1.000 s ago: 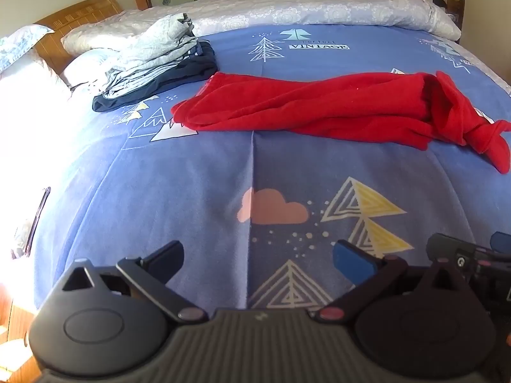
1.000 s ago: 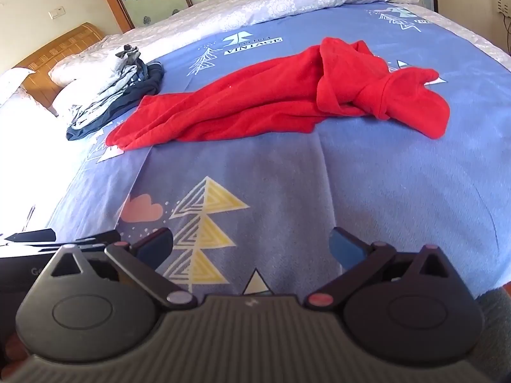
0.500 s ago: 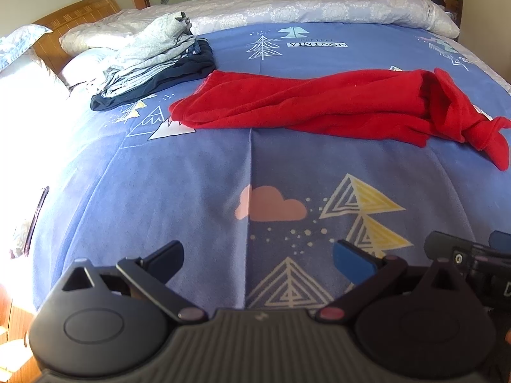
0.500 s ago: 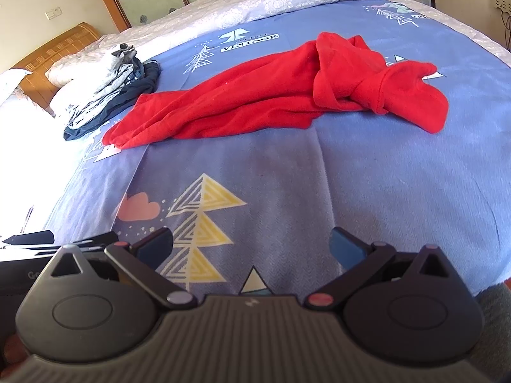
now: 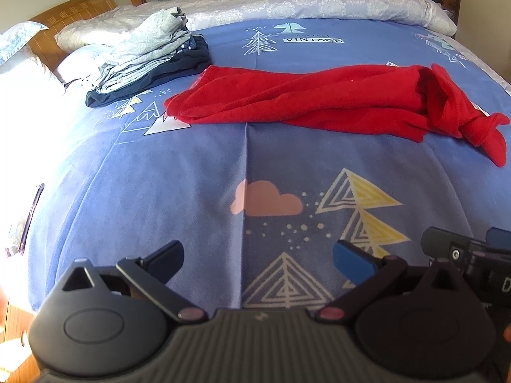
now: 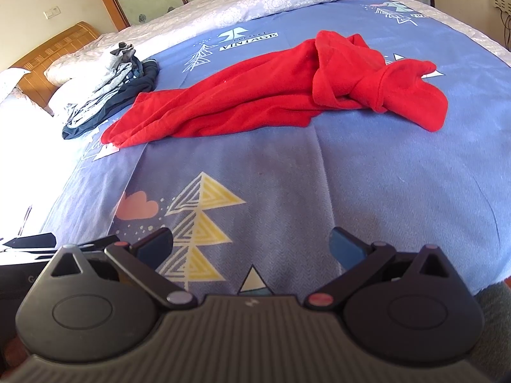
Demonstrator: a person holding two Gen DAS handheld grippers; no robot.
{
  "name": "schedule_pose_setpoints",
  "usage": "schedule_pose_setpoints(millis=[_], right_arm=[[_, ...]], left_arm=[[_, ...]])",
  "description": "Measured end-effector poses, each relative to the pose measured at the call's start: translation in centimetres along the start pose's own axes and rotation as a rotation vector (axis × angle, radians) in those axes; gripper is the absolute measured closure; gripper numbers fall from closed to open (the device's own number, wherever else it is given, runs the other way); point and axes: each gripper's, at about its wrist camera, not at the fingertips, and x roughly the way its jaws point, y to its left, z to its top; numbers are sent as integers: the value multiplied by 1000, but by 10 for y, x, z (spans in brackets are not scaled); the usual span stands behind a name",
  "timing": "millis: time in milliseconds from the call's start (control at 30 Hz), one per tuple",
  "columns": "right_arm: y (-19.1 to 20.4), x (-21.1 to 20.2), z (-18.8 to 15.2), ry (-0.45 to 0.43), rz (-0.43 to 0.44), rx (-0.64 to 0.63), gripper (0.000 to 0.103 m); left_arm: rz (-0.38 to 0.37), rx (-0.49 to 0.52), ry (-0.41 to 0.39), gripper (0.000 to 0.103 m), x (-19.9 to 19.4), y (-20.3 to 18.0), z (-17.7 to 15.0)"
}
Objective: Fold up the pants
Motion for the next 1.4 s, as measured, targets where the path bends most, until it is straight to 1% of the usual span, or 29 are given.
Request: schedule_pose_setpoints(millis=[100,167,267,333,400,433,500,567,633,667,700,733,767,800,833,867,900,933,1033,1133,1167,1200,1233,1267,1300,1333,1367,1400], right_arm=[[0,0,0,-1,2,1,0],[0,1,0,0,2,1,0],[0,0,0,-2,0,1,0],[1,0,0,-8,-4,-1,0],[0,-1,1,-22,-11,-6,0],[1,-1,2,-32,-17,-10,0],[0,-2,3,-50,-28,-16,0],[-1,-2,5,-57,-29,-15,0],[-2,-1,7,-67,-27,-10,0],[-4,-1,8,-76,-27,-11,3],[-5,-2,9,-87,-29,-15,11],[-7,-2,11,-94,-29,-18,16],[-9,-1,14,-97,-24,-16,30],[-12,-1,17,-98,-19,-9,42],[-16,0,19,-96,-14,0,46],[-20,1,21,-97,-11,9,54],[-22,2,23,-99,-14,15,59],[-24,2,24,-103,-18,16,59],[-28,6,28,-111,-43,3,60],[-37,14,37,-121,-81,3,59],[-41,17,42,-127,-96,10,58],[-46,19,48,-137,-109,16,54],[-50,20,52,-147,-123,16,50],[-53,22,57,-160,-142,11,41],[-55,25,63,-176,-164,0,36],[-56,26,67,-188,-183,-15,34],[-57,29,71,-198,-199,-35,33],[-57,32,75,-208,-207,-56,33]], left_arm=[[-4,-2,0,0,1,0,0],[-11,-9,14,0,4,3,0],[-74,-72,22,0,9,15,1],[-145,-146,43,0,14,29,2],[-189,-215,60,2,19,46,2],[-203,-232,53,6,20,53,3],[-192,-239,23,6,20,66,7],[-189,-286,-14,7,19,84,15],[-186,-333,-37,11,20,102,25],[-179,-354,-73,13,21,112,33],[-154,-356,-91,14,24,118,40],[-132,-350,-103,16,26,123,47],[-104,-332,-99,18,32,126,56],[-94,-323,-103,19,37,130,64],[-87,-316,-103,22,43,134,73],[-87,-316,-113,25,49,139,83],[-82,-311,-108,27,56,143,92],[-77,-308,-111,29,63,147,101],[-63,-289,-95,29,91,156,126],[-43,-239,-86,29,119,154,146],[-37,-222,-72,29,130,152,151],[-38,-213,-50,30,141,150,155],[-48,-207,-36,38,148,148,157],[-65,-199,-12,52,156,145,159],[-88,-185,18,60,165,142,161],[-106,-176,44,77,172,139,162],[-130,-177,71,101,179,137,161],[-156,-192,88,101,184,137,160]])
